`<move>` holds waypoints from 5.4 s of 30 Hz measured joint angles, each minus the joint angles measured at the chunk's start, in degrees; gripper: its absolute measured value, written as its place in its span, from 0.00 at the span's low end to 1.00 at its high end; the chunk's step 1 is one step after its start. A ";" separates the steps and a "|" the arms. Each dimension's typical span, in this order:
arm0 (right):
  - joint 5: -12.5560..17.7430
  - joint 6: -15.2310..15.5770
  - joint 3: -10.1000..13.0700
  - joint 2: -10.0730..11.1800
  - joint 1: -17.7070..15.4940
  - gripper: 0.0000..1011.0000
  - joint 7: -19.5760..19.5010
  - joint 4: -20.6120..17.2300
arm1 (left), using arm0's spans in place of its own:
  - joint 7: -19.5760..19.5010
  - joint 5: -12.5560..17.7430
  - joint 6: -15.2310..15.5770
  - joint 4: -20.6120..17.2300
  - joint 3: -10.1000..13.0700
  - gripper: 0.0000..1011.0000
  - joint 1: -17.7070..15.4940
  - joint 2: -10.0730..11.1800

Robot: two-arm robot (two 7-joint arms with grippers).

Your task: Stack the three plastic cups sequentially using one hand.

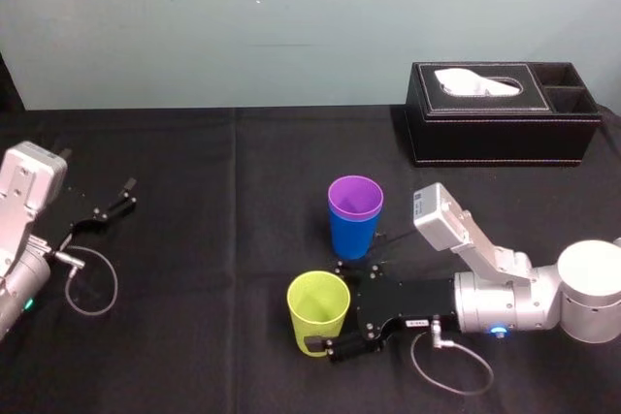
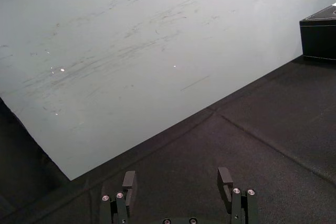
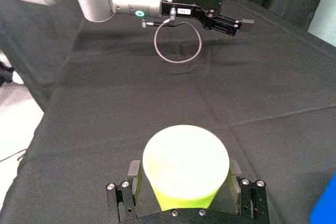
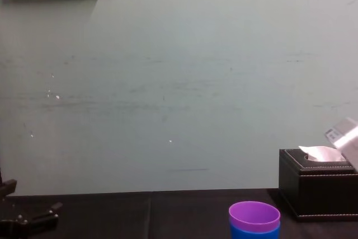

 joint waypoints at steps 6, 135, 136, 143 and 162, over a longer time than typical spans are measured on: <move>-0.13 0.00 -0.17 -0.12 0.14 0.99 -0.03 0.08 | 0.00 0.00 0.00 0.00 0.00 1.00 0.00 0.00; 3.45 11.66 7.90 0.24 6.87 0.73 -11.42 -2.11 | 0.00 0.00 0.00 0.00 0.00 1.00 0.00 0.00; 3.45 11.68 7.84 0.21 6.97 0.73 -11.35 -1.98 | 0.00 0.00 0.00 0.00 0.00 1.00 0.00 0.00; 3.68 11.72 7.39 -0.05 7.70 0.73 -10.83 -0.77 | 0.00 0.00 0.00 0.00 0.00 1.00 0.00 0.00; 3.55 11.11 6.26 -1.01 8.88 0.73 -9.89 2.33 | 0.00 0.00 0.00 0.00 0.00 1.00 0.00 0.00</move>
